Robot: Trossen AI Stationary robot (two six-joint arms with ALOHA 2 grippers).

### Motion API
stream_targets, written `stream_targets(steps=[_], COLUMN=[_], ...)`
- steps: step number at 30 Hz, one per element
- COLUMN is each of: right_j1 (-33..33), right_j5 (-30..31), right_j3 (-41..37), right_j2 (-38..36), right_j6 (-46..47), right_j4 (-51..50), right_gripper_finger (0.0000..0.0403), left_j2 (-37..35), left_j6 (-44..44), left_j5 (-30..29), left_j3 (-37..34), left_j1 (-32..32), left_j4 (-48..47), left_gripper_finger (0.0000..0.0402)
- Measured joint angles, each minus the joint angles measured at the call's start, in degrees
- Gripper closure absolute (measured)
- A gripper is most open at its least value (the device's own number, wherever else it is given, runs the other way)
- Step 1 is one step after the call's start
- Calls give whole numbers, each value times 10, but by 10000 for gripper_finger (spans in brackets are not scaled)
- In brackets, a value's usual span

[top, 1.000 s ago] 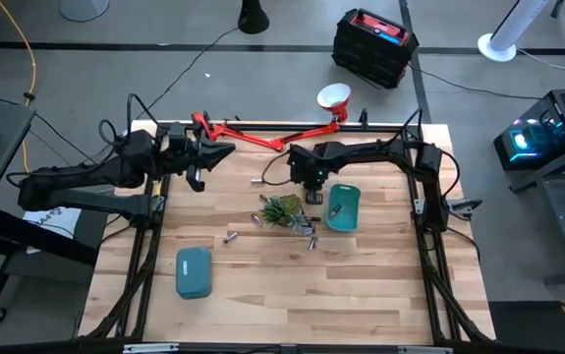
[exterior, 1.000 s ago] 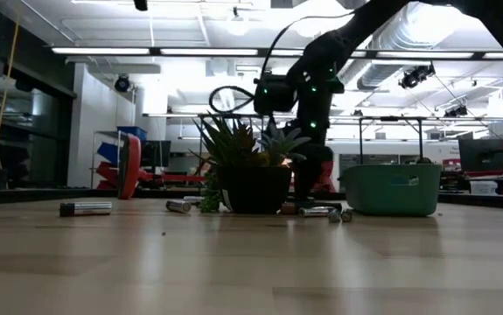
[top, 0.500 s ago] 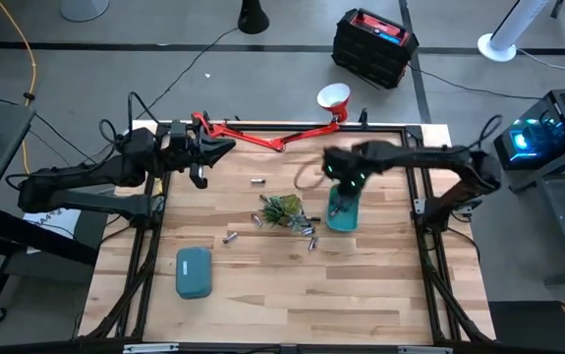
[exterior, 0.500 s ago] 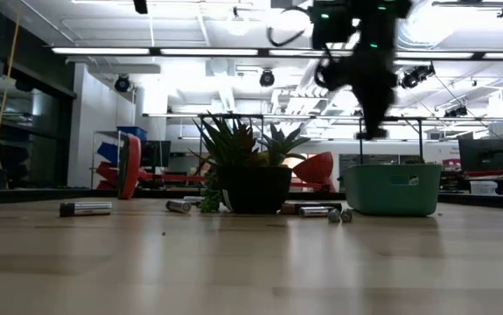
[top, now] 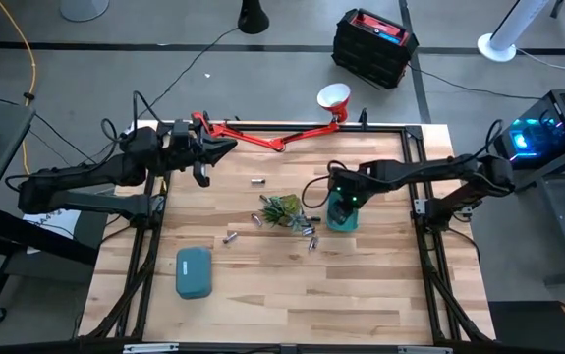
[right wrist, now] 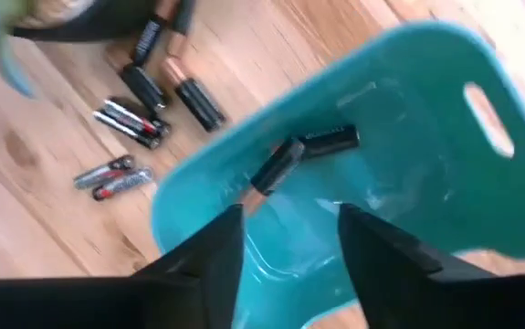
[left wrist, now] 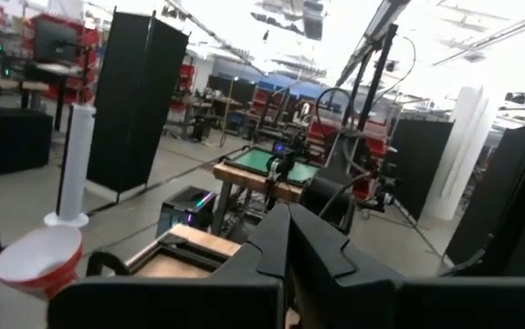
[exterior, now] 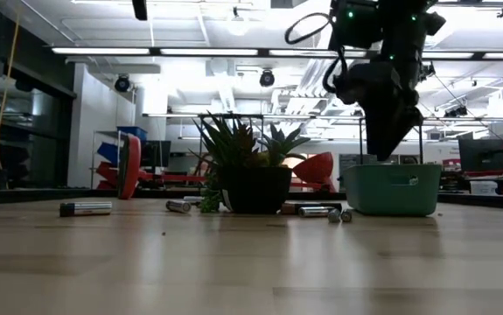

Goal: Sort batteries
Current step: Put the black battery into the green bin

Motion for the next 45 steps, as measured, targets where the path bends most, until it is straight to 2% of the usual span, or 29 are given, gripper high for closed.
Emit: stream_targets(steps=[4,8,10,13,19,25,32,34,37,38,42,45], right_j1=[-5,15,30,41,41,39,39,39,38,36,34,29], right_j5=[-19,-67,-54,-23,-10,36,43,40,37,38,78,97], right_j3=[33,65,77,82,82,83,85,86,87,92,129,149], right_j2=[0,6,25,70,161,224,246,247,240,237,187,141], right_j6=[-31,-83,-135,-212,-292,-359,-373,-376,-360,-356,-337,-300], right_j4=[-24,109,151,146,137,145,145,145,141,134,96,32], right_gripper_finger=[197,196,196,196,195,200,256,291,369,381,377,383], left_j2=[0,0,0,0,0,0,0,0,0,0,0,0], left_j6=[-18,-5,-5,-5,-5,-4,-2,4,11,11,16,16], left_j5=[2,2,2,2,2,2,2,1,1,1,1,1], left_j3=[0,0,0,0,0,0,0,0,0,0,0,0], left_j1=[1,1,1,1,1,1,1,1,1,1,1,1], left_j4=[-1,-1,-1,-2,-2,-3,-7,-10,-11,-10,-6,-6], left_gripper_finger=[401,401,402,402,402,401,401,401,401,402,402,402])
